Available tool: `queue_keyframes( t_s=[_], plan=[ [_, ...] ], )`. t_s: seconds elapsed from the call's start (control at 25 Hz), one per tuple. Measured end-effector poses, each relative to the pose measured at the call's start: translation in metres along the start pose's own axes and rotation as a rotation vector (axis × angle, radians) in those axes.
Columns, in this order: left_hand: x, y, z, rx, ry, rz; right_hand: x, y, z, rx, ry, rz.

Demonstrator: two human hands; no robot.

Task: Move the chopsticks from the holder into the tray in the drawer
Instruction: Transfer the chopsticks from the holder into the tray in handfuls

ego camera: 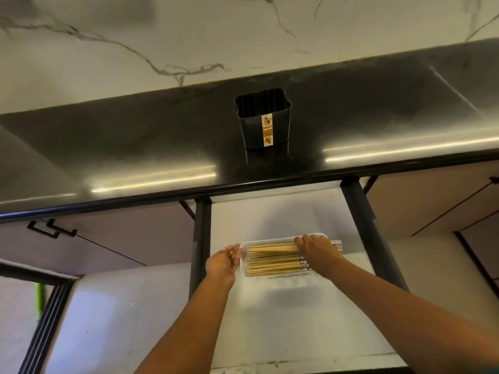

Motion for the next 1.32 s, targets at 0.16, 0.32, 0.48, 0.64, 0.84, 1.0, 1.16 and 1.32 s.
queue_keyframes(
  t_s=[0.16, 0.32, 0.48, 0.64, 0.84, 1.0, 1.16, 1.32],
  plan=[
    [-0.023, 0.03, -0.011, -0.026, 0.395, 0.039, 0.033, 0.023, -0.009, -0.056, -0.014, -0.165],
    [-0.002, 0.039, -0.034, 0.017, 0.754, -0.176, 0.053, 0.037, -0.021, -0.055, -0.027, -0.221],
    [-0.002, 0.053, -0.042, 0.046, 0.876, -0.222, 0.059, 0.044, -0.024, -0.031, -0.03, -0.199],
    [-0.004, 0.055, -0.049, 0.042, 0.919, -0.302, 0.053, 0.038, -0.027, -0.032, 0.006, -0.119],
    [-0.002, 0.057, -0.046, 0.069, 0.897, -0.293, 0.05, 0.031, -0.023, 0.017, 0.174, -0.078],
    [-0.005, 0.057, -0.045, 0.073, 0.875, -0.238, 0.065, 0.02, -0.029, 0.091, 0.372, -0.2],
    [-0.008, 0.053, -0.043, 0.093, 0.846, -0.187, 0.027, 0.003, -0.016, 0.175, 0.439, 0.085],
    [-0.009, 0.042, -0.04, 0.146, 0.866, -0.164, 0.018, -0.047, 0.06, 0.756, 0.784, 0.409]
  ],
)
Point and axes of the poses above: each hand's wrist, its own y-axis towards the middle knuckle, its own x-axis out of the palm, z = x × y, the point moved 10 cm from there along y, towards the middle knuckle, and after that the axes turned 6 degrees about -y, right-handed, at the moved point
